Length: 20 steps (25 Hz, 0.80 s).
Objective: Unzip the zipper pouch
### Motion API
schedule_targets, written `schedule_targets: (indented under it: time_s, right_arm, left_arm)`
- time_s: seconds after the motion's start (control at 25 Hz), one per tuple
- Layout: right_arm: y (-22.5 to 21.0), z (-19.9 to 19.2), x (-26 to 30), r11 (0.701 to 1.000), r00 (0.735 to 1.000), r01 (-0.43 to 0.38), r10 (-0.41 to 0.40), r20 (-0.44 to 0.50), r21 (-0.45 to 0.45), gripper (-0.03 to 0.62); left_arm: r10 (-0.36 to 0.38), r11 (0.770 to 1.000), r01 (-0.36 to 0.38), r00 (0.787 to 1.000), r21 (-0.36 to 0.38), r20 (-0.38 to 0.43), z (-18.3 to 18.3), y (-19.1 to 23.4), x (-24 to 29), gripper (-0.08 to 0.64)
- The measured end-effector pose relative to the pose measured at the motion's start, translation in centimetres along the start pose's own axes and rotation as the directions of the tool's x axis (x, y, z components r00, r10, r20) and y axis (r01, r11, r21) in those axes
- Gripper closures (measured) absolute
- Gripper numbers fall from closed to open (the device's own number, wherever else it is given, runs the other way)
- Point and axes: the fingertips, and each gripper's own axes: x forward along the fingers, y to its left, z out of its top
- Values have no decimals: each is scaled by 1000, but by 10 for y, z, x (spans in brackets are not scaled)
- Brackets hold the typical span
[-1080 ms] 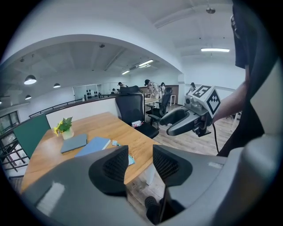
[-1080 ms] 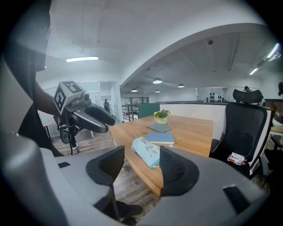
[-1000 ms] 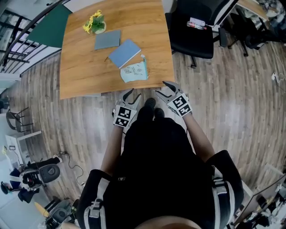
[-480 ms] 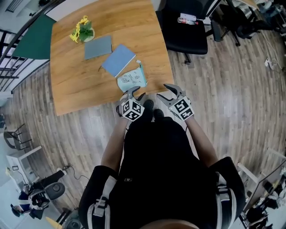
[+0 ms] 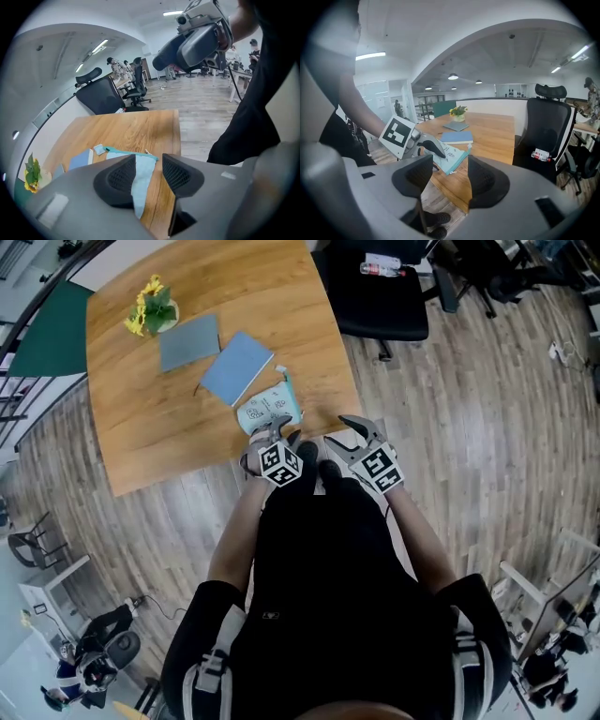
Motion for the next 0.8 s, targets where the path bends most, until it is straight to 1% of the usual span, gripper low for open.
schedule_targets:
  time_s: [0.08, 0.12, 0.24, 0.32, 0.44, 0.56, 0.68, 0.8]
  right_arm:
    - [0, -4, 1, 1000, 1000, 1, -1, -16, 11, 354]
    - [0, -4, 2, 1000, 1000, 4, -4, -8, 13, 356]
    - [-1, -5, 5, 1000, 1000, 14, -14, 6, 23, 356]
    - [0, -8, 8, 999, 1000, 17, -17, 0, 31, 356]
    - [0, -12, 12, 999, 1000, 24, -24, -6, 44, 357]
    - [-2, -12, 12, 997, 999, 40, -39, -8, 60, 359]
    - [-5, -14, 13, 996, 999, 52, -51, -15, 69, 362]
    - [-7, -14, 16, 995, 998, 61, -60, -21, 73, 364]
  left_arm:
    - [-4, 1000, 4, 1000, 29, -14, -2, 0, 5, 380]
    - [0, 999, 1, 1000, 53, -25, -3, 0, 8, 378]
    - [26, 987, -14, 997, 157, -76, -10, 0, 17, 359]
    - [38, 980, -17, 994, 200, -99, -14, 1, 23, 344]
    - [33, 977, -8, 993, 215, -113, -17, 3, 32, 345]
    - [20, 978, 6, 992, 209, -122, -18, 4, 40, 381]
    - [19, 981, 7, 991, 196, -130, -20, 7, 43, 411]
    - [21, 980, 7, 990, 199, -141, -25, 9, 47, 441]
